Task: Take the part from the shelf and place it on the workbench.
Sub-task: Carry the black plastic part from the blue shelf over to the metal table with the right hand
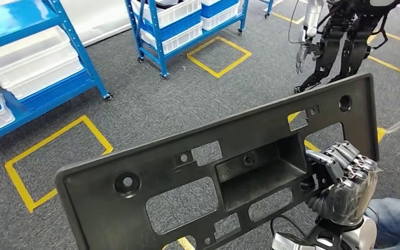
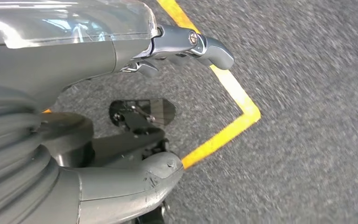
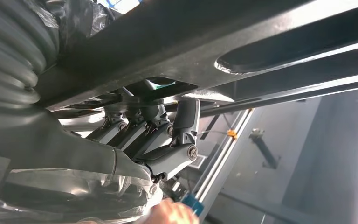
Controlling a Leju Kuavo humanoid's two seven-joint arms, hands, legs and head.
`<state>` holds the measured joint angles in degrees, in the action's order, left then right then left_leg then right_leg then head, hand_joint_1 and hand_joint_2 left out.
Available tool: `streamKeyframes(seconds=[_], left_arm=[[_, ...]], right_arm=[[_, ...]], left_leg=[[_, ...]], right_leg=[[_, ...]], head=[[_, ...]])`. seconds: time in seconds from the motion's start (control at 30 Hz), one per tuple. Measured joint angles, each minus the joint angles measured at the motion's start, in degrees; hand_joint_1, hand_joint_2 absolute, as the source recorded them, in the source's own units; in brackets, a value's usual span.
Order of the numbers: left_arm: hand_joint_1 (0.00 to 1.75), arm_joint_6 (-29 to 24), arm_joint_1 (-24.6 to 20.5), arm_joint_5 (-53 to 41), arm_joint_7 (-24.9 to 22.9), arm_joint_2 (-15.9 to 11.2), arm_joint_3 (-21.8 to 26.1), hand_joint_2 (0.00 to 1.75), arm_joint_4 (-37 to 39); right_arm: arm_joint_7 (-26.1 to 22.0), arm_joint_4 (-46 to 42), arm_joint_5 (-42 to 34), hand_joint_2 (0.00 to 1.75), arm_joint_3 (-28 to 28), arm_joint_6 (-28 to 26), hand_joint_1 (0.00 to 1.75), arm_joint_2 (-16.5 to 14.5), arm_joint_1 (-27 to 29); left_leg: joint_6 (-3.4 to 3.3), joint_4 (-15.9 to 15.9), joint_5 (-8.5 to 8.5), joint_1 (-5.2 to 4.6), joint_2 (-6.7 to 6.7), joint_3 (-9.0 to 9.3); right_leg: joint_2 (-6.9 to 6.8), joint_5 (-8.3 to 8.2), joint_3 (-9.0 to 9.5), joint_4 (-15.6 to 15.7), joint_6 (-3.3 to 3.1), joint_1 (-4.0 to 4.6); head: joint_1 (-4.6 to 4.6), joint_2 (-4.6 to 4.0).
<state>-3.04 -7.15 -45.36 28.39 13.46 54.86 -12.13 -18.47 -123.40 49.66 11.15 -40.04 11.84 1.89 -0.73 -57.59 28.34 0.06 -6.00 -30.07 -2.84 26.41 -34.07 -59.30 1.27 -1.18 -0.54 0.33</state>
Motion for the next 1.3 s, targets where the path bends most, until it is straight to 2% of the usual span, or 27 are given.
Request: streamKeyframes(seconds=[0.03,0.1,0.17,0.23,0.27,0.3,0.33,0.4,0.47,0.5,0.53,0.57,0.63,0.67,0.7,0.73,0.77,0.8,0.83,0.9,0.97,1.07,1.1,1.17,1.23,1.27,1.3], left_arm=[[0.0,0.0,-0.1,0.0,0.0,0.0,0.0,1.75,0.0],[0.0,0.0,-0.2,0.0,0.0,0.0,0.0,1.75,0.0],[0.0,-0.1,-0.1,0.0,0.0,0.0,0.0,1.75,0.0],[0.0,-0.1,0.1,0.0,0.0,0.0,0.1,1.75,0.0],[0.0,-0.1,0.2,0.0,0.0,0.0,0.1,1.75,0.0],[0.0,-0.1,0.2,0.0,0.0,0.0,0.1,1.75,0.0],[0.0,-0.1,0.2,0.0,0.0,0.0,0.1,1.75,0.0],[0.0,-0.1,0.2,0.0,0.0,0.0,0.1,1.75,0.0],[0.0,-0.1,0.1,0.0,0.0,-0.1,0.1,1.75,0.0],[0.0,-0.1,0.1,0.0,0.0,-0.2,0.1,1.75,0.0],[0.0,-0.1,0.0,0.0,0.0,-0.2,0.1,1.75,0.0],[0.0,-0.1,-0.1,0.0,0.0,-0.1,0.1,1.75,0.0],[0.0,-0.2,-0.1,0.0,0.1,-0.1,0.2,1.75,0.0],[0.0,-0.2,-0.1,0.0,0.1,0.0,0.2,1.75,0.0],[0.0,-0.2,-0.1,0.0,0.1,0.0,0.2,1.75,0.0],[0.0,-0.2,0.0,0.0,0.1,0.0,0.2,1.75,0.0],[0.0,-0.2,0.0,0.0,0.1,0.0,0.3,1.75,0.0],[0.0,-0.2,0.0,0.1,0.1,0.0,0.3,1.75,0.0],[0.0,-0.2,-0.1,0.1,0.1,0.0,0.3,1.75,0.0],[0.0,-0.2,-0.1,0.2,0.2,0.0,0.4,1.75,0.0],[0.0,-0.2,-0.2,0.2,0.4,-0.1,0.4,1.75,0.0],[0.0,-0.2,-0.4,0.3,0.6,-0.1,0.4,1.75,0.0],[0.0,-0.2,-0.5,0.3,0.7,-0.1,0.5,1.75,0.0],[0.0,-0.2,-0.6,0.3,0.8,-0.1,0.5,1.75,0.0],[0.0,-0.2,-0.4,0.3,0.8,-0.1,0.5,1.75,0.0],[0.0,-0.2,-0.2,0.3,0.8,-0.1,0.5,1.75,0.0],[0.0,-0.2,-0.1,0.3,0.8,-0.1,0.5,1.75,0.0]], right_arm=[[0.1,0.0,0.0,1.75,0.0,0.0,1.75,0.1,-0.2],[0.3,0.1,0.0,1.75,0.2,0.0,1.75,0.2,-0.6],[0.4,0.1,0.0,1.75,0.4,0.0,1.75,0.2,-1.1],[0.5,0.2,0.0,1.75,0.5,0.0,1.75,0.3,-1.3],[0.5,0.3,0.0,1.75,0.5,0.0,1.75,0.3,-1.3],[0.5,0.3,0.0,1.75,0.6,0.0,1.75,0.3,-1.3],[0.5,0.4,0.0,1.75,0.6,0.0,1.75,0.3,-1.3],[0.5,0.4,0.0,1.75,0.6,0.0,1.75,0.3,-1.3],[0.5,0.5,0.0,1.75,0.6,0.0,1.75,0.3,-1.5],[0.5,0.5,0.0,1.75,0.7,0.0,1.75,0.3,-1.5],[0.5,0.6,0.0,1.75,0.7,0.0,1.75,0.3,-1.5],[0.5,0.6,0.0,1.75,0.7,0.0,1.75,0.4,-1.5],[0.6,0.6,0.0,1.75,0.7,0.0,1.75,0.5,-1.7],[0.6,0.6,0.0,1.75,0.7,0.0,1.75,0.5,-2.0],[0.7,0.7,0.0,1.75,0.7,0.0,1.75,0.6,-2.2],[0.8,0.8,-0.1,1.75,0.8,0.0,1.75,0.6,-2.3],[0.9,1.0,-0.1,1.75,0.9,0.1,1.75,0.6,-2.4],[0.9,1.2,-0.1,1.75,1.0,0.1,1.75,0.6,-2.6],[1.0,1.3,-0.1,1.75,1.1,0.2,1.75,0.6,-2.8],[1.3,1.4,-0.1,1.75,1.3,0.2,1.75,0.7,-3.3],[1.4,1.5,-0.1,1.75,1.4,0.1,1.75,0.8,-3.7],[1.5,1.6,0.0,1.75,1.6,0.1,1.75,0.9,-3.7],[1.6,1.5,0.0,1.75,1.6,0.1,1.75,0.9,-3.6],[1.6,1.5,0.1,1.75,1.7,0.1,1.75,0.9,-3.5],[1.6,1.5,0.1,1.75,1.8,0.1,1.75,0.9,-3.5],[1.6,1.5,0.1,1.75,1.9,0.1,1.75,0.9,-3.5],[1.6,1.5,0.1,1.75,1.9,0.1,1.75,0.9,-3.4]], left_leg=[[0.34,0.0,0.08,0.09,-0.19,0.14],[0.98,-1.4,1.43,0.36,1.46,-0.24],[1.33,-7.1,4.99,0.54,4.31,-2.73],[1.23,-14.8,8.23,0.54,5.36,-6.4],[1.05,-16.8,8.47,0.52,5.48,-7.49],[0.76,-16.6,7.47,0.47,5.58,-7.51],[0.33,-14.0,5.46,0.36,5.9,-6.42],[-0.86,-6.0,1.21,0.11,8.05,-2.94],[-1.75,-1.3,-0.3,-0.12,10.01,-1.04],[-1.97,-0.8,-0.17,-0.22,10.14,-0.84],[-2.1,-0.2,-0.37,-0.34,9.6,-0.61],[-2.19,0.4,-0.74,-0.25,8.88,-0.24],[-2.45,2.1,-1.58,0.0,7.38,0.63],[-2.53,2.5,-1.81,0.09,6.57,0.87],[-2.63,2.7,-1.81,0.02,5.83,0.93],[-2.64,2.6,-1.75,-0.01,5.02,0.91],[-2.56,2.6,-1.62,-0.01,4.22,0.91],[-2.41,2.5,-1.47,0.02,3.46,0.94],[-2.19,2.3,-1.26,0.1,2.74,0.98],[-1.49,1.5,-0.51,0.24,1.51,0.92],[-0.62,0.5,0.39,0.15,0.64,0.76],[0.32,0.1,0.96,0.24,-0.23,1.11],[0.6,-0.2,1.43,0.4,0.29,1.13],[0.99,-3.8,3.99,0.66,2.87,-0.4],[0.99,-11.5,7.68,0.71,5.12,-4.05],[0.91,-15.1,8.81,0.69,5.42,-5.87],[0.75,-16.9,8.86,0.67,5.51,-6.94]], right_leg=[[0.6,-0.03,-0.09,-0.1,-0.44,-0.01],[1.59,-0.29,-0.21,0.1,-1.21,-0.14],[2.59,-0.51,-0.39,0.2,-1.84,-0.13],[3.82,-0.64,-0.66,0.2,-2.15,0.21],[4.55,-0.68,-0.75,0.2,-2.21,0.39],[5.32,-0.71,-0.77,0.1,-2.25,0.56],[6.12,-0.73,-0.72,0.1,-2.27,0.7],[7.52,-0.78,-0.61,0.0,-2.21,0.87],[8.7,-0.99,-0.85,0.1,-1.82,0.62],[9.31,-1.19,-1.05,0.2,-1.46,0.42],[9.97,-1.43,-1.17,0.4,-1.03,0.24],[9.77,-1.55,-1.25,0.4,-0.74,0.2],[7.06,-0.23,-2.25,-1.5,-0.36,0.48],[5.21,1.4,-3.59,-4.2,-0.25,0.52],[4.03,3.28,-5.38,-7.7,-0.02,0.47],[3.62,4.79,-7.18,-11.2,0.26,0.26],[3.45,5.43,-8.41,-13.7,0.55,0.01],[3.28,4.98,-8.63,-14.1,0.85,-0.25],[2.94,3.59,-7.71,-12.5,1.13,-0.51],[1.21,0.27,-3.72,-5.3,1.5,-0.7],[0.12,-0.97,-1.24,-0.7,0.99,-0.52],[1.32,-0.71,-1.29,-0.4,-0.46,-0.15],[1.77,-0.75,-1.31,-0.4,-0.85,-0.15],[2.61,-0.89,-1.3,-0.2,-1.51,-0.23],[3.52,-0.92,-1.4,-0.2,-1.84,0.0],[4.13,-0.94,-1.43,-0.2,-1.92,0.18],[4.83,-0.95,-1.44,-0.2,-1.97,0.34]], head=[[0.01,0.0],[0.01,0.0],[0.0,0.0],[-0.01,0.0],[-0.01,0.0],[-0.01,0.0],[-0.01,0.0],[0.02,0.0],[0.02,0.0],[0.01,0.0],[-0.02,0.0],[-0.01,0.0],[0.02,0.0],[0.02,0.0],[0.02,0.0],[0.01,0.0],[0.02,0.0],[0.02,0.0],[0.02,0.0],[0.03,0.0],[0.0,0.0],[-0.04,0.0],[-0.04,0.0],[-0.06,0.0],[-0.05,0.0],[-0.04,0.0],[-0.04,0.0]])
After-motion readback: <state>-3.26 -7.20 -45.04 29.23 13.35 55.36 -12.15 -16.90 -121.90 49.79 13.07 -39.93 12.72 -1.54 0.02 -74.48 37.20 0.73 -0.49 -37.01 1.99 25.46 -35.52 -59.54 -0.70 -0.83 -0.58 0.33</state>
